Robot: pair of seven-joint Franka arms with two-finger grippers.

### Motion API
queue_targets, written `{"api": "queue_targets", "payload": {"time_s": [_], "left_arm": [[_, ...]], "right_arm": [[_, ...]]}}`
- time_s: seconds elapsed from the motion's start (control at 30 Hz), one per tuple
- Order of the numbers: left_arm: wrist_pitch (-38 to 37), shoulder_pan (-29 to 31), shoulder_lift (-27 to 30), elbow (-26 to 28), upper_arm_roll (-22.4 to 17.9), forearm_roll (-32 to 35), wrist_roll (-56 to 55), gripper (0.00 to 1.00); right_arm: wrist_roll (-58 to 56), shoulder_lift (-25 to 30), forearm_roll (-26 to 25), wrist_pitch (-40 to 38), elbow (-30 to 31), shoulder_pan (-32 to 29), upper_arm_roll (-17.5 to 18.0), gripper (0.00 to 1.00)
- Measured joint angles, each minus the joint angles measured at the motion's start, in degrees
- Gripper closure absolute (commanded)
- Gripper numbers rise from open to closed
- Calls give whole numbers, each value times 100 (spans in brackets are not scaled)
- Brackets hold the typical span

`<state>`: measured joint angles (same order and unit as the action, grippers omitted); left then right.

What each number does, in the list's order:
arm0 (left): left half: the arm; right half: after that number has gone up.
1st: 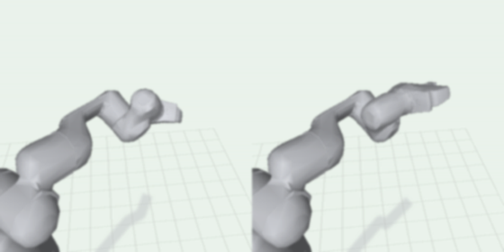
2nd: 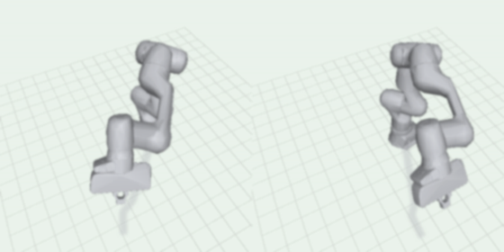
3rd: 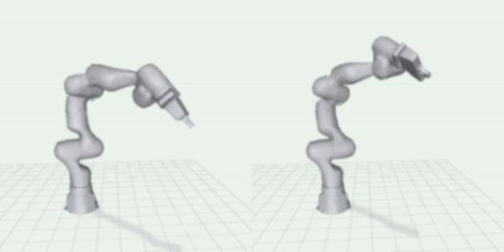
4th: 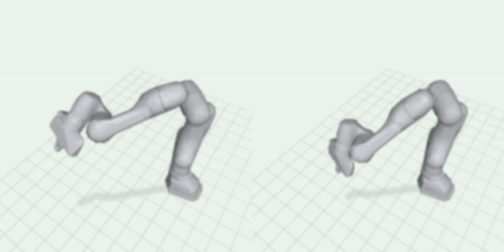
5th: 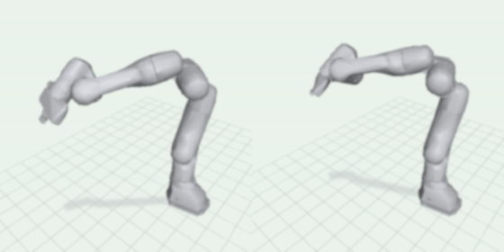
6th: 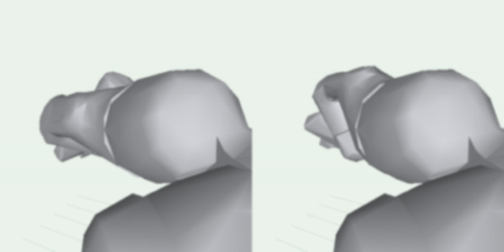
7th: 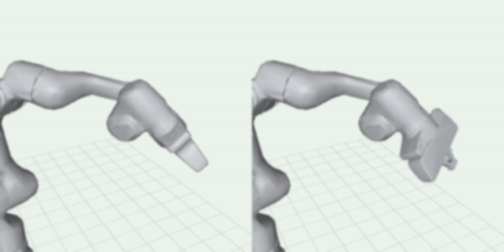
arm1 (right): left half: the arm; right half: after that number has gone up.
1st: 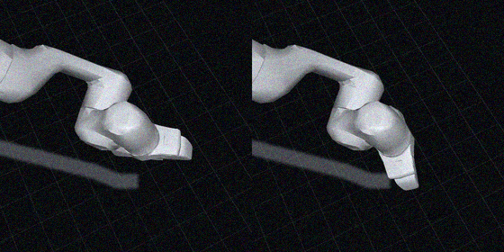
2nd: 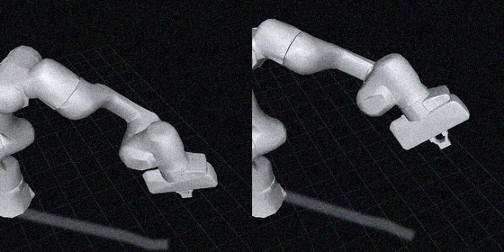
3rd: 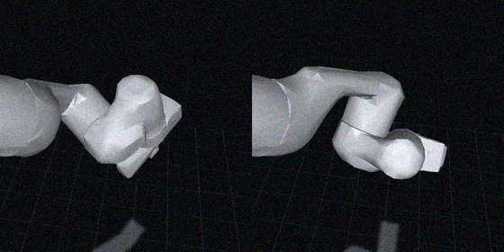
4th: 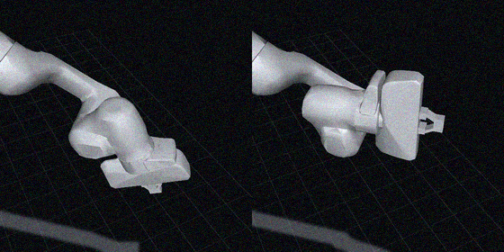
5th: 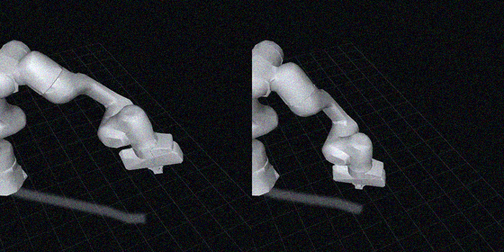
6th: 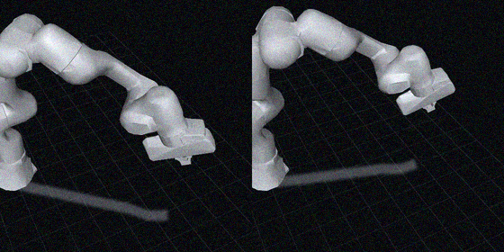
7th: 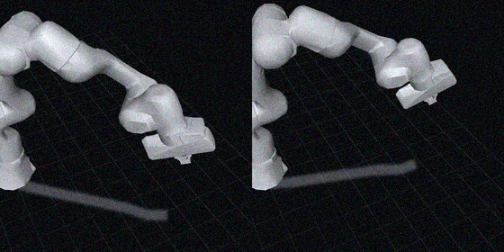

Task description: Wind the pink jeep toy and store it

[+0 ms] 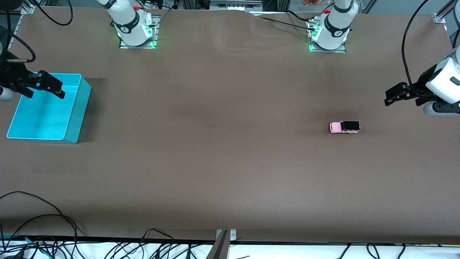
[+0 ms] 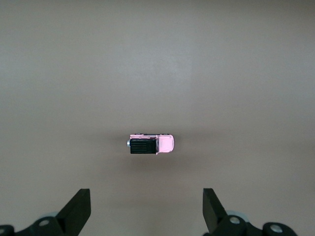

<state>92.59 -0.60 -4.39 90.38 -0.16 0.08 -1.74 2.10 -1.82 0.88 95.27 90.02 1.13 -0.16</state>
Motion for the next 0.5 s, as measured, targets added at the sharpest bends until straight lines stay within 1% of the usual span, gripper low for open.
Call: {"api": "queue_targets", "payload": {"time_s": [0.5], "left_arm": [[-34, 5, -75, 0, 17, 0, 1, 0]], "right_arm": [[0, 0, -1, 0, 0, -5, -14, 0]]}}
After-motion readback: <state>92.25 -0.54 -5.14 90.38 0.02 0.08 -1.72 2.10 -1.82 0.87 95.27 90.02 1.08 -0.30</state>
